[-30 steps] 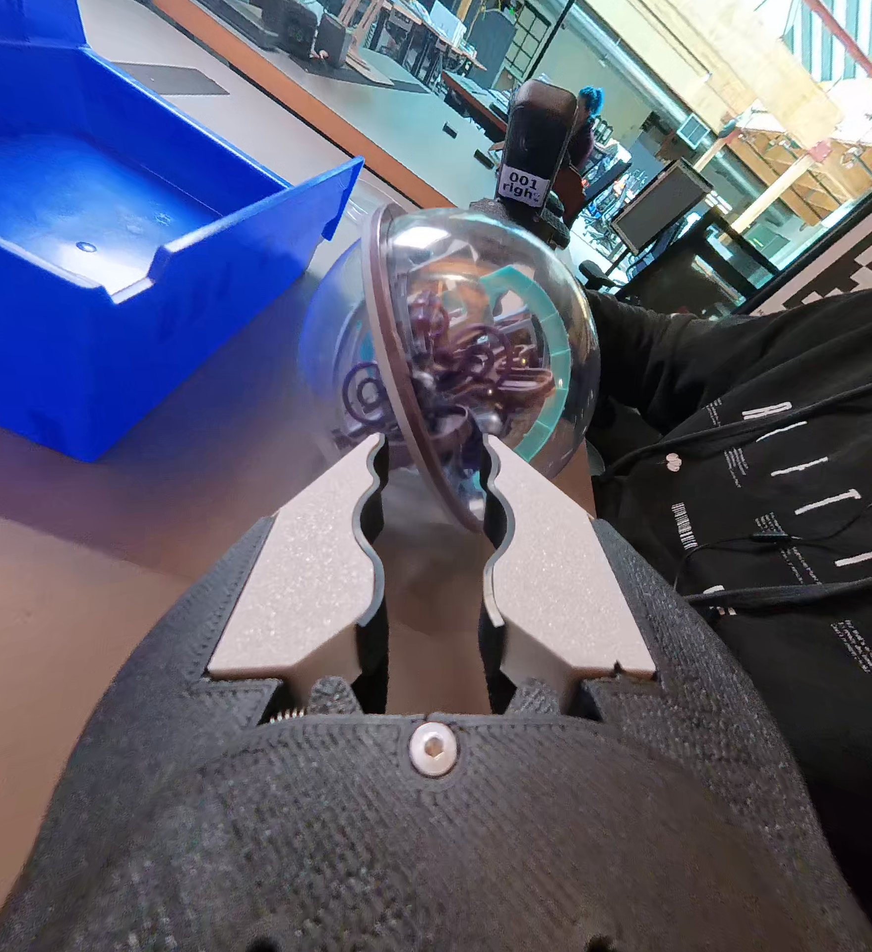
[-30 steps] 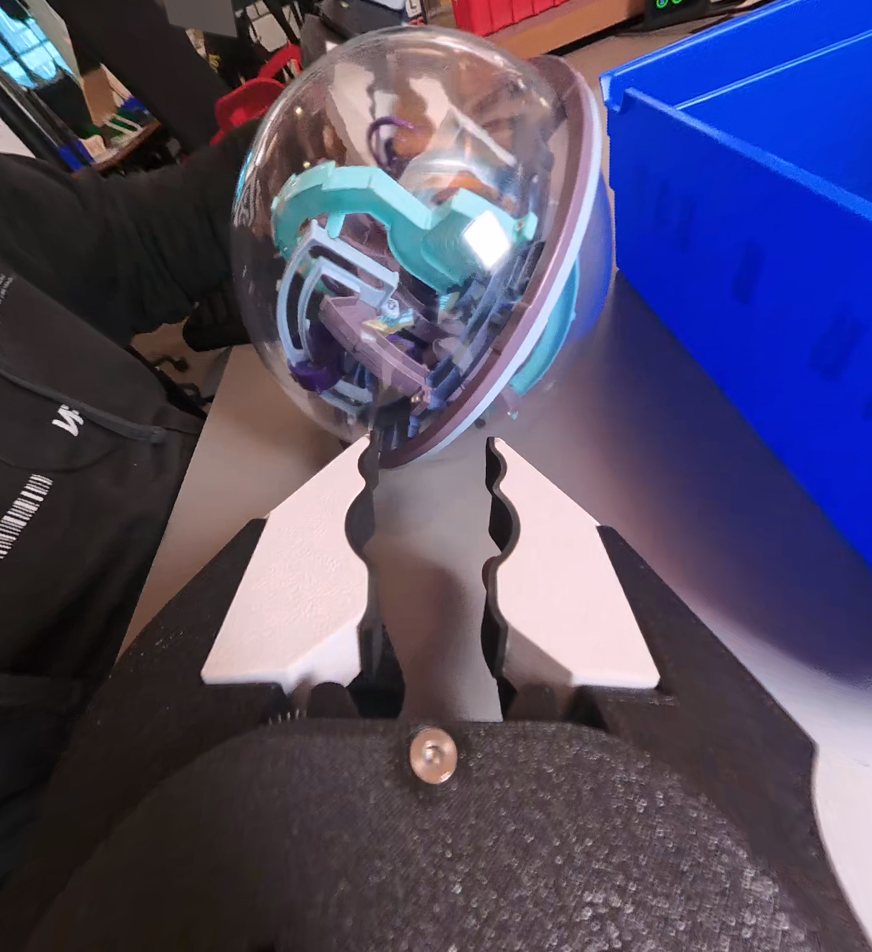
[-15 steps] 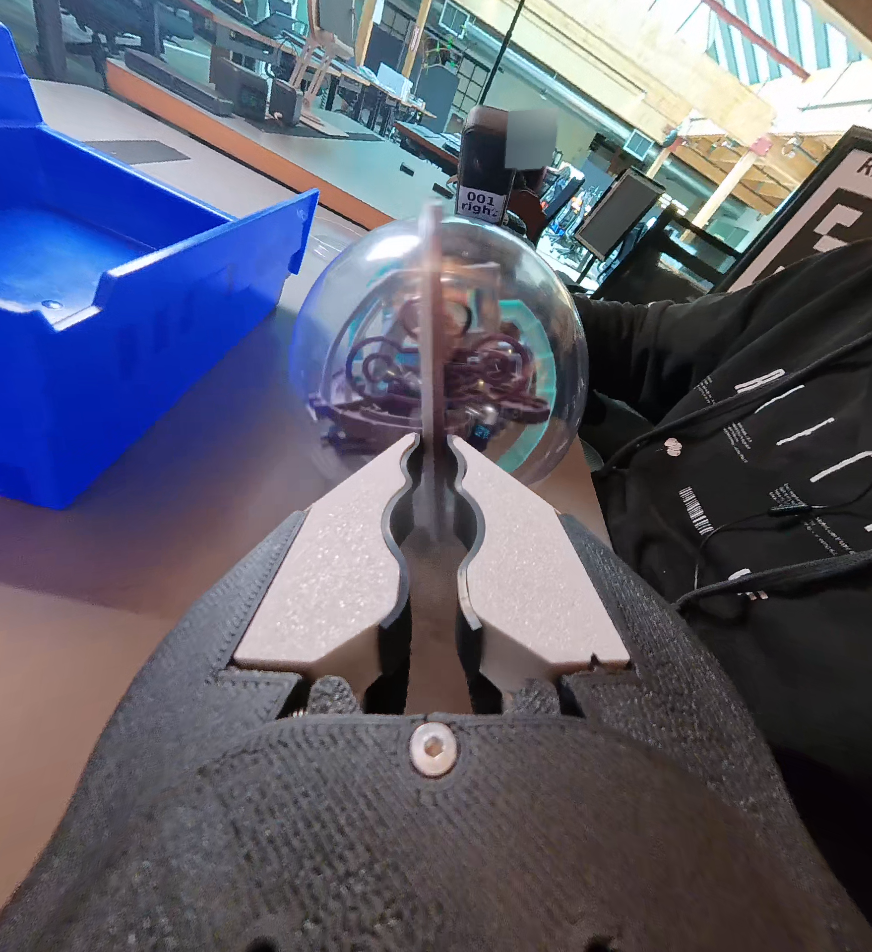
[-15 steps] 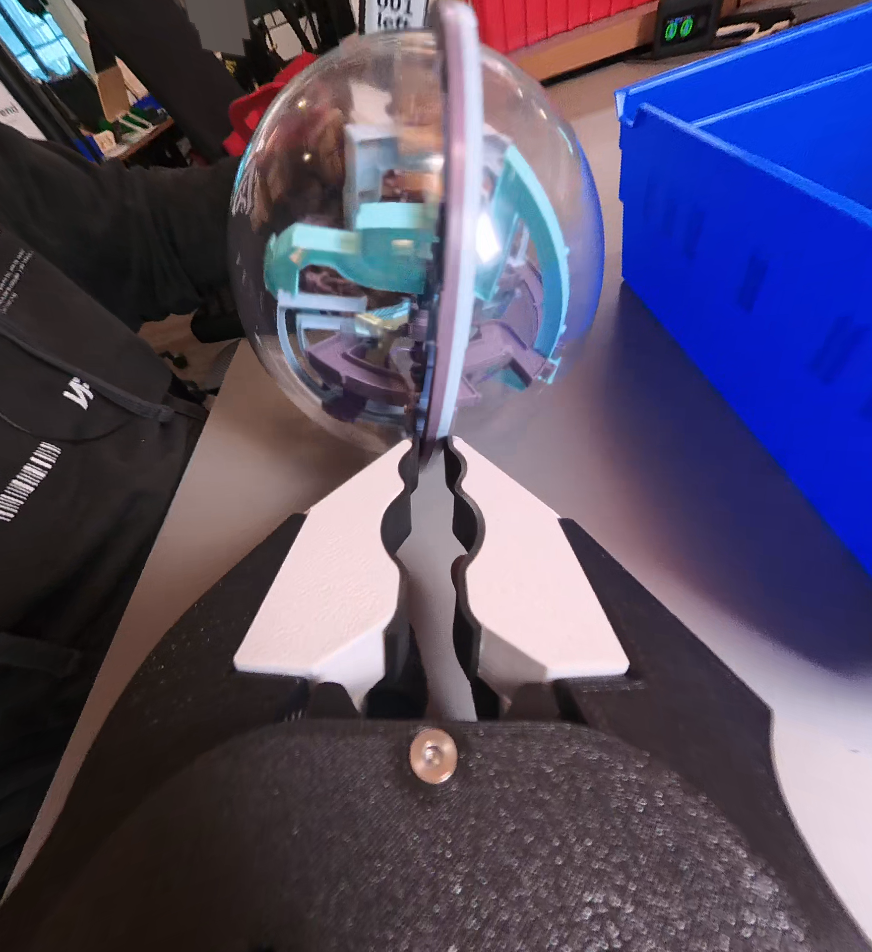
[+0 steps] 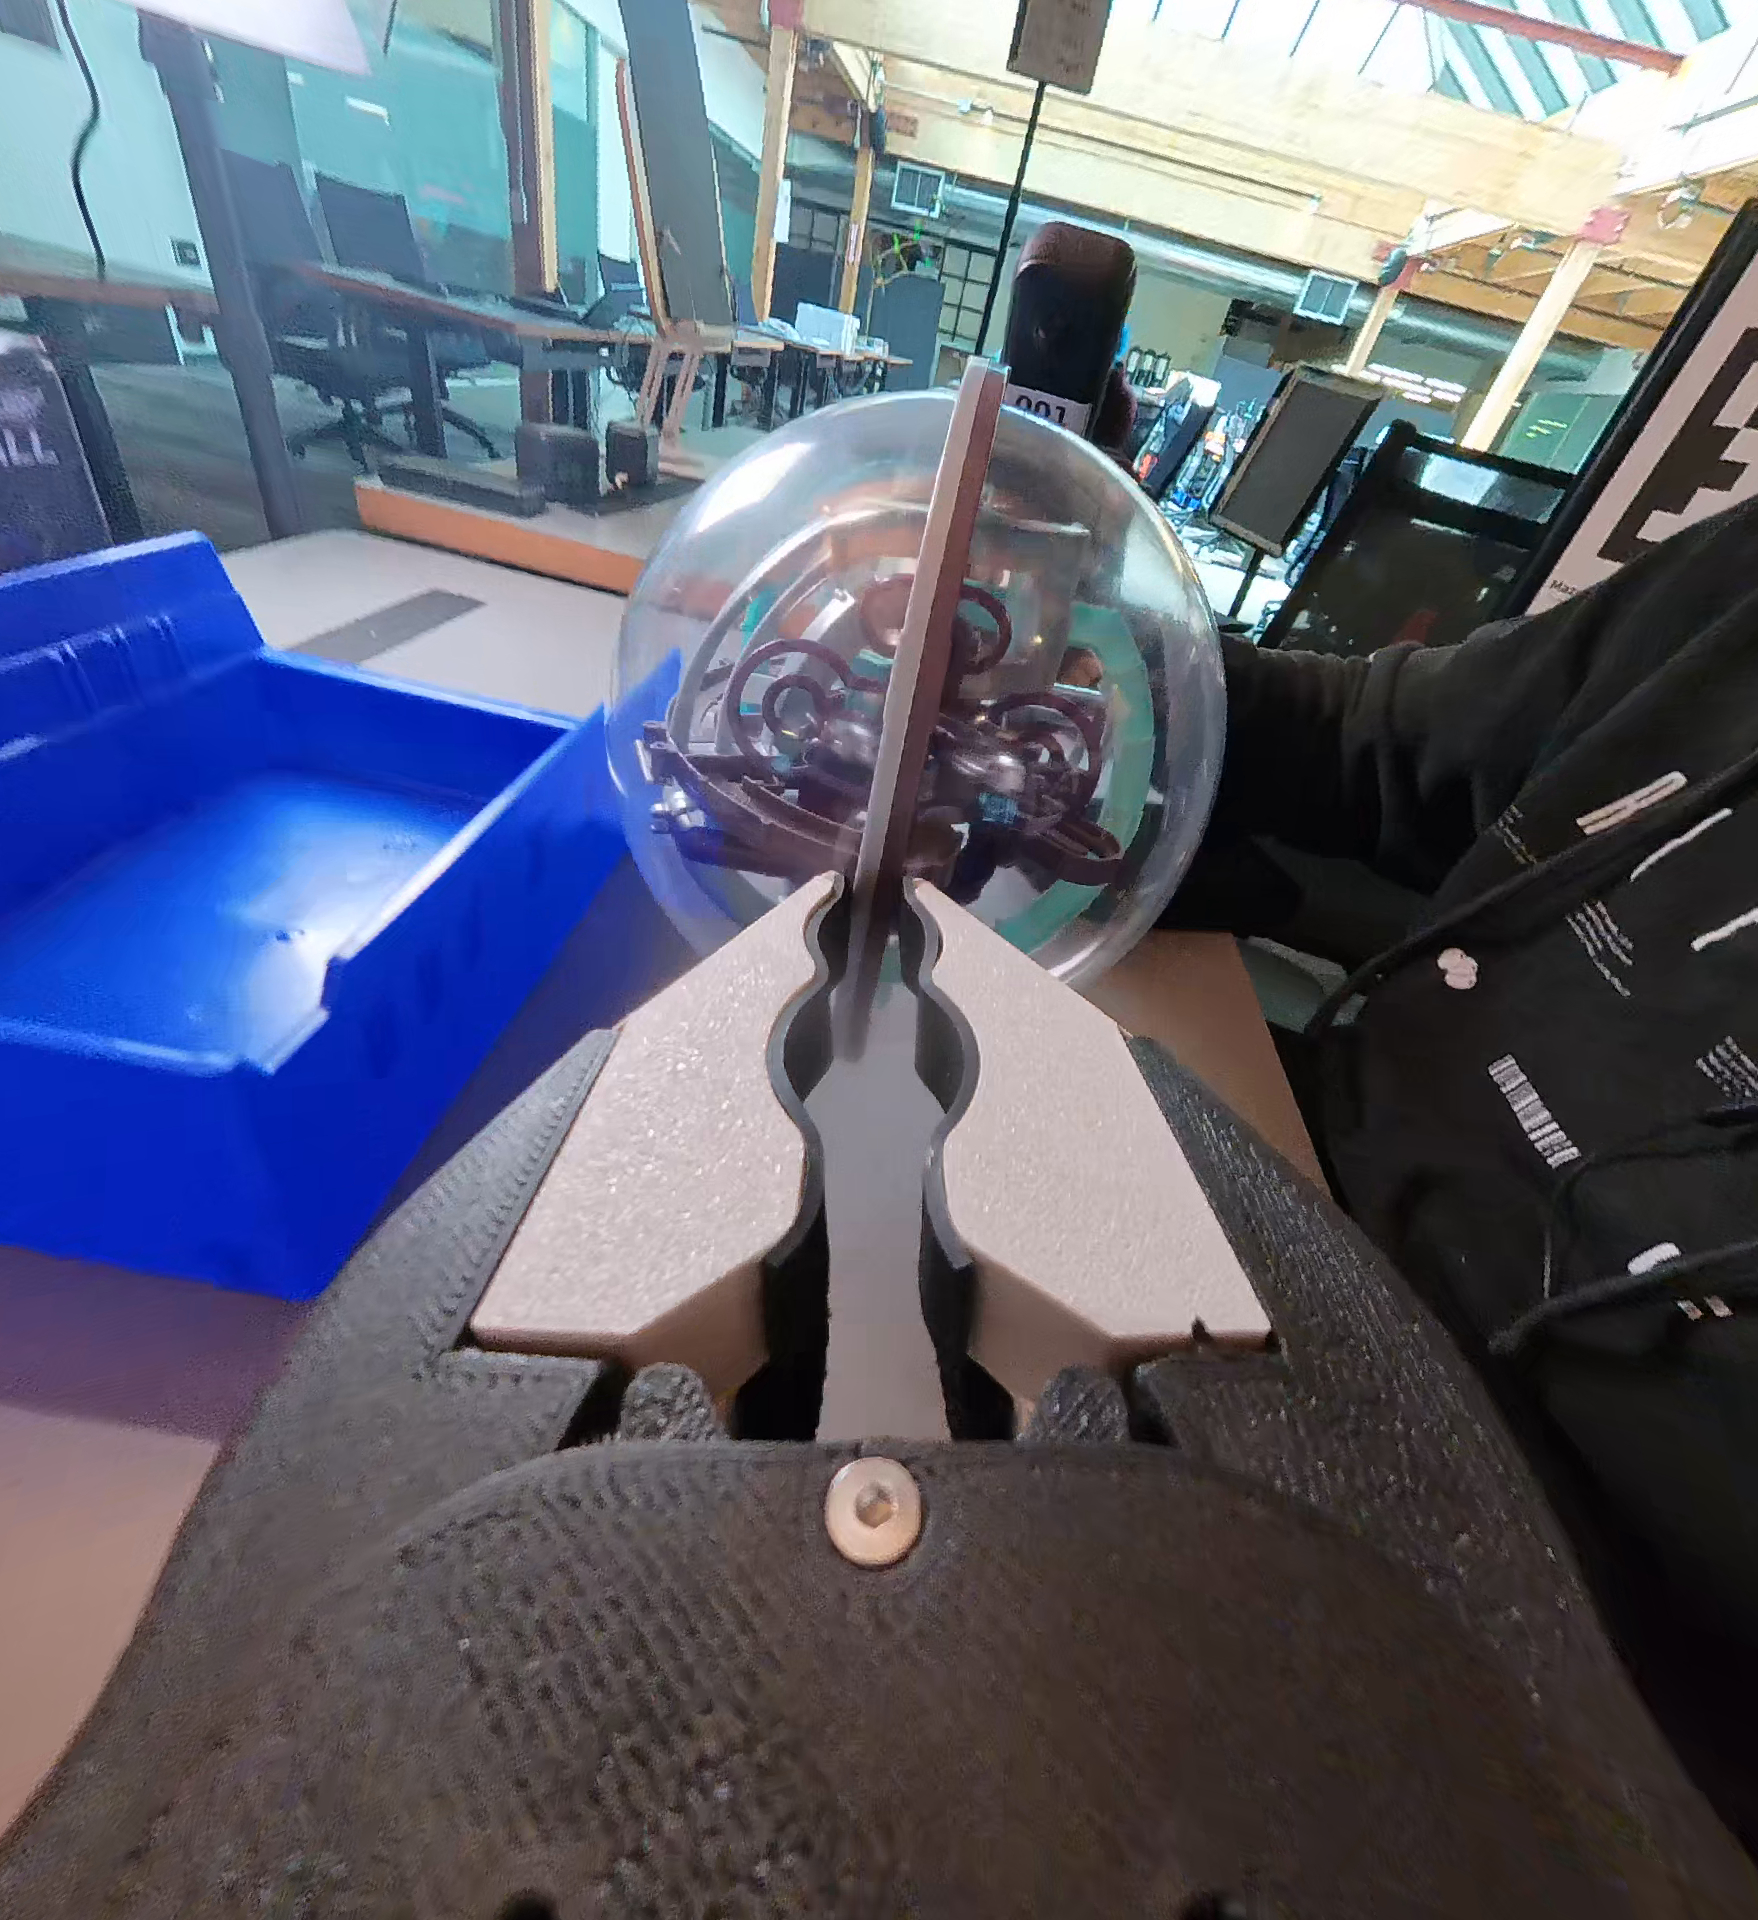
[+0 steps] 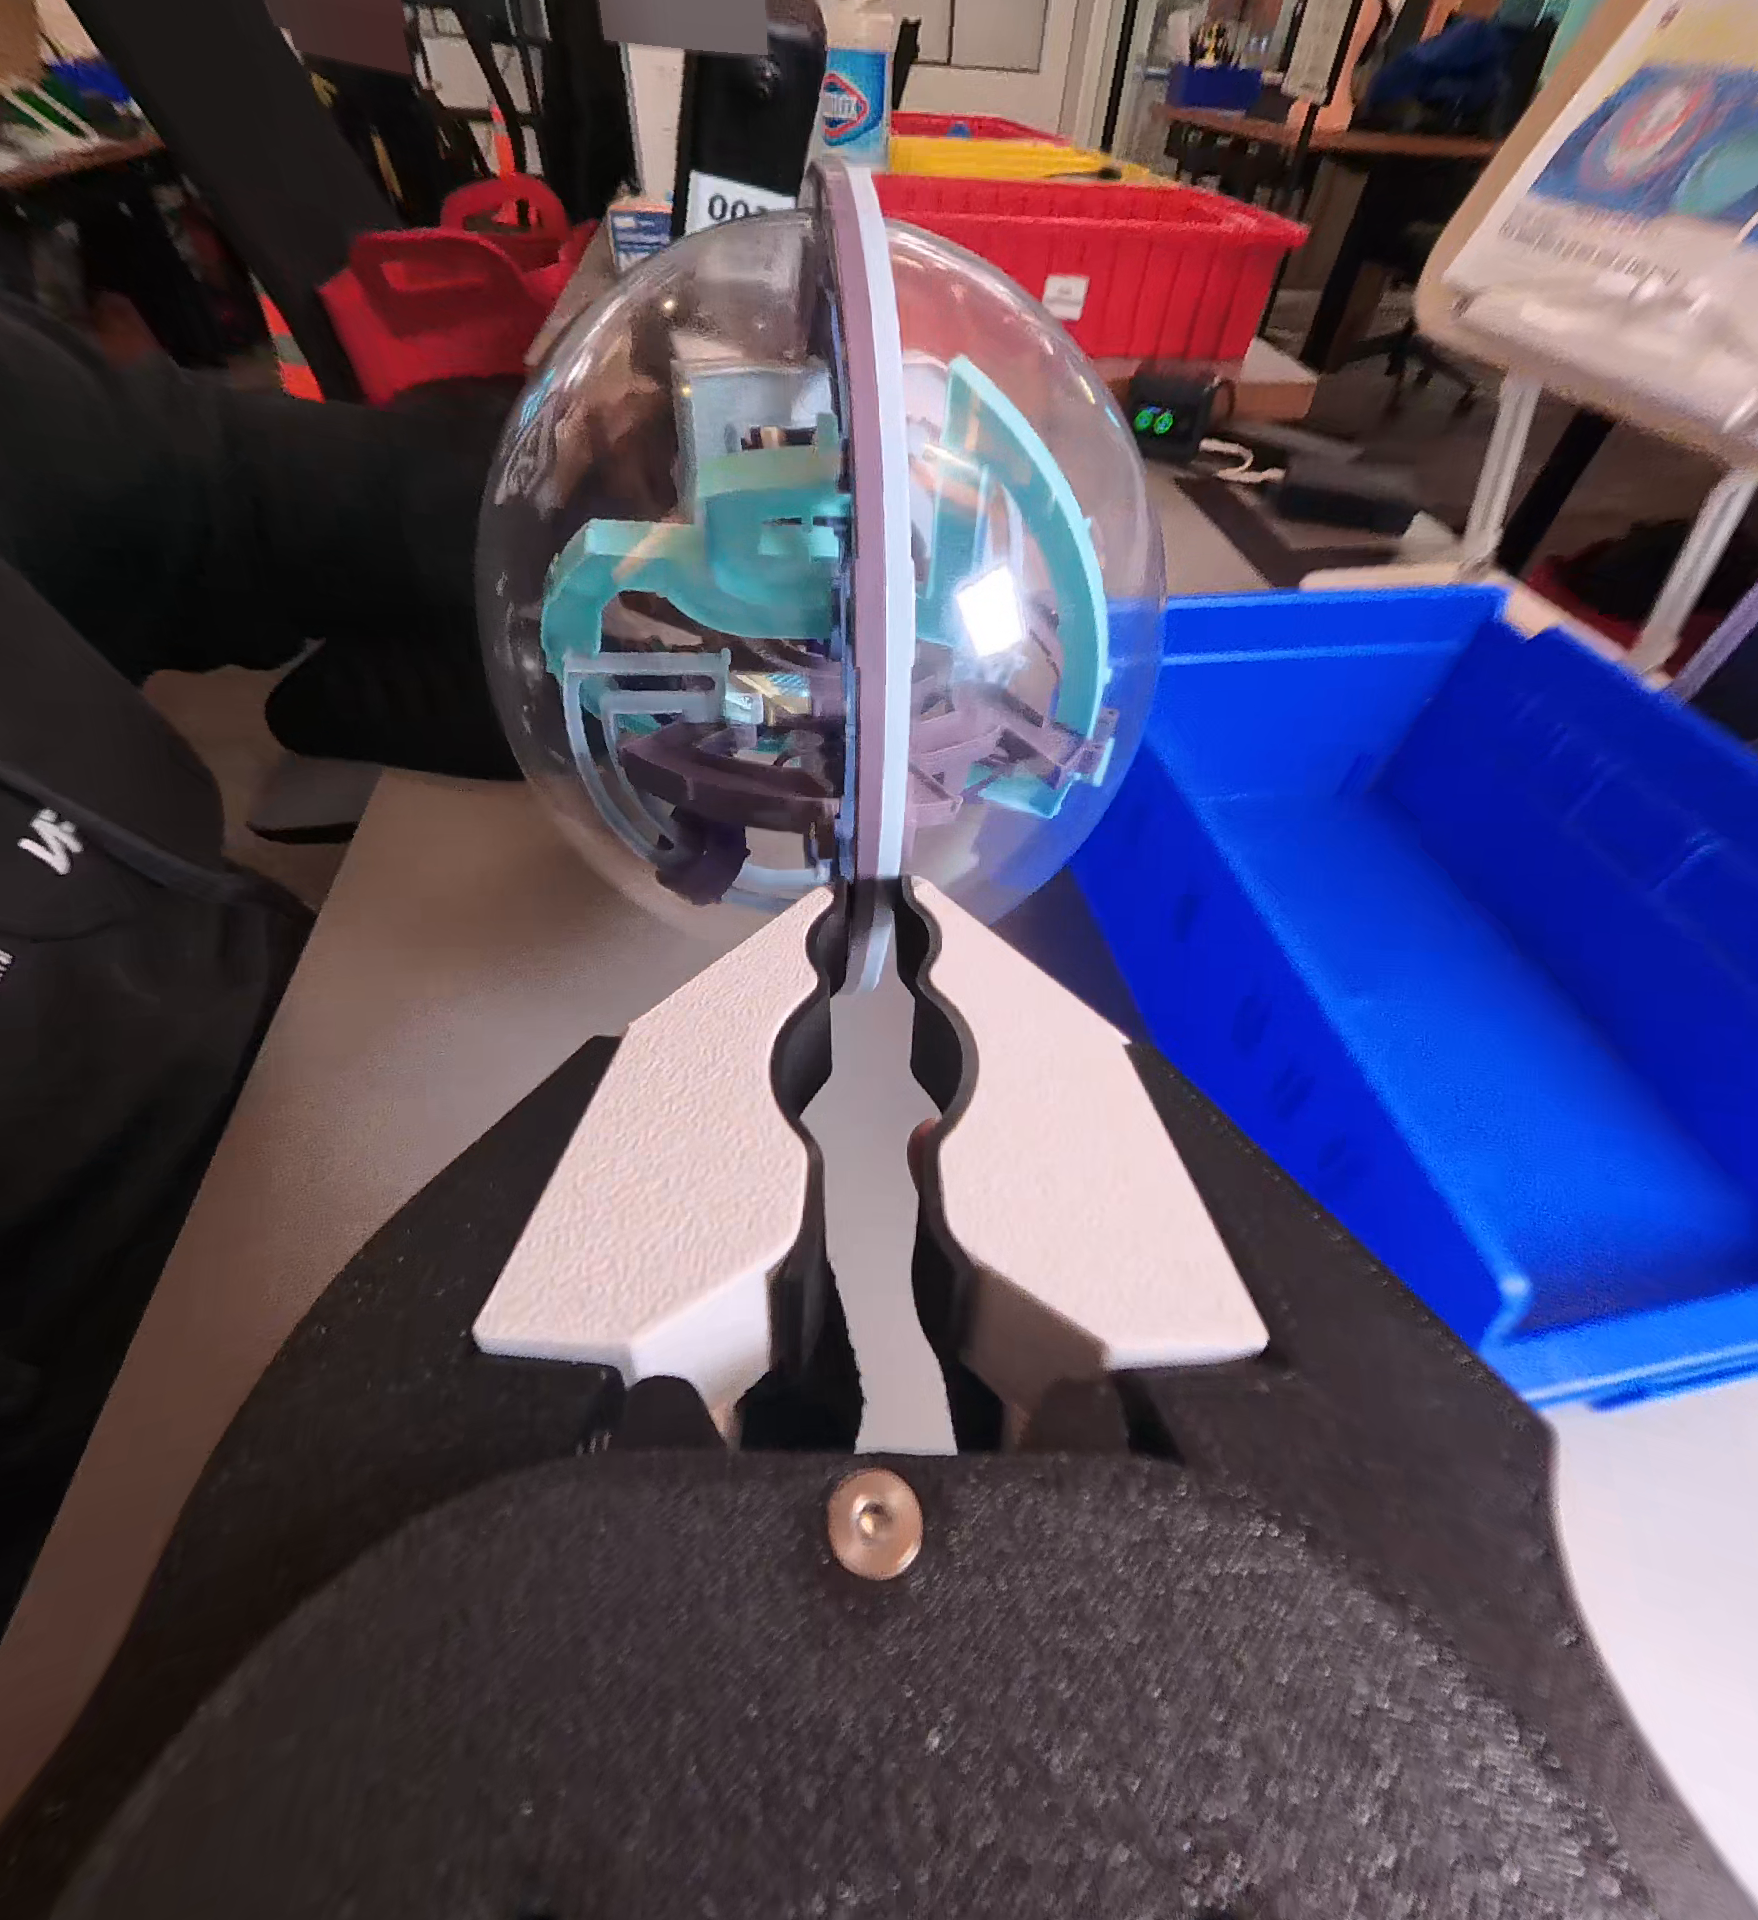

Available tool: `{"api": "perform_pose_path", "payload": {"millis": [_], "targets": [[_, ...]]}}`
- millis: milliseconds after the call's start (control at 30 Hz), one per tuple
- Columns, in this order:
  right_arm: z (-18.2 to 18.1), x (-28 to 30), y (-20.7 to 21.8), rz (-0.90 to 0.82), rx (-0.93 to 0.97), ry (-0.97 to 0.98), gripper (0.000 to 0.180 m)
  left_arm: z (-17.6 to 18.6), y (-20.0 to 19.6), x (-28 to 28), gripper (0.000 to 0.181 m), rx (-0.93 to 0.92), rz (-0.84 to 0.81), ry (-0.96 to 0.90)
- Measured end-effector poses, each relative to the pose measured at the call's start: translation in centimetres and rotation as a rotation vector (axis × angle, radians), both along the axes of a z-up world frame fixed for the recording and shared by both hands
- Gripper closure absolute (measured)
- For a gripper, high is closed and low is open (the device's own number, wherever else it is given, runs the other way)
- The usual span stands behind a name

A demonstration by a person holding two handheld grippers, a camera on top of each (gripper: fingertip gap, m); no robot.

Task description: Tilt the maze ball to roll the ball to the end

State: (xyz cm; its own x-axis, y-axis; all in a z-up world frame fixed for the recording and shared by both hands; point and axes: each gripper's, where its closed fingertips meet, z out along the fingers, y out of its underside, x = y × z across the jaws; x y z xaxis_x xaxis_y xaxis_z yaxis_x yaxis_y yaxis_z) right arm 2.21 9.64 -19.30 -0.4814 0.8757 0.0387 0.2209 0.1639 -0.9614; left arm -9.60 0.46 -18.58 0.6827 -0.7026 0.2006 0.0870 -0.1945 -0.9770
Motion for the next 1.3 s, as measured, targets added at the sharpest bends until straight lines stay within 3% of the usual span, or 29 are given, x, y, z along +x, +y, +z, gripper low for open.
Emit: {"api": "perform_pose_path", "payload": {"millis": [367, 600, 900, 1300], "targets": [[10.2, 0.1, 1.0, -0.062, 0.282, 0.14, 0.173, 9.0, 1.4, -0.2, 0.173, 0.27, 0.041, 0.031], [14.9, 0.3, 0.8, -0.076, 0.367, 0.213, 0.173, 13.1, 1.2, 0.0, 0.173, 0.383, 0.058, 0.063], [17.2, 0.6, -0.5, -0.07, 0.368, 0.27, 0.173, 16.8, -0.3, 0.4, 0.173, 0.449, 0.074, 0.101], [18.0, 1.2, -2.4, -0.043, 0.369, 0.322, 0.173, 18.9, -2.8, 1.4, 0.173, 0.497, 0.071, 0.133]]}}
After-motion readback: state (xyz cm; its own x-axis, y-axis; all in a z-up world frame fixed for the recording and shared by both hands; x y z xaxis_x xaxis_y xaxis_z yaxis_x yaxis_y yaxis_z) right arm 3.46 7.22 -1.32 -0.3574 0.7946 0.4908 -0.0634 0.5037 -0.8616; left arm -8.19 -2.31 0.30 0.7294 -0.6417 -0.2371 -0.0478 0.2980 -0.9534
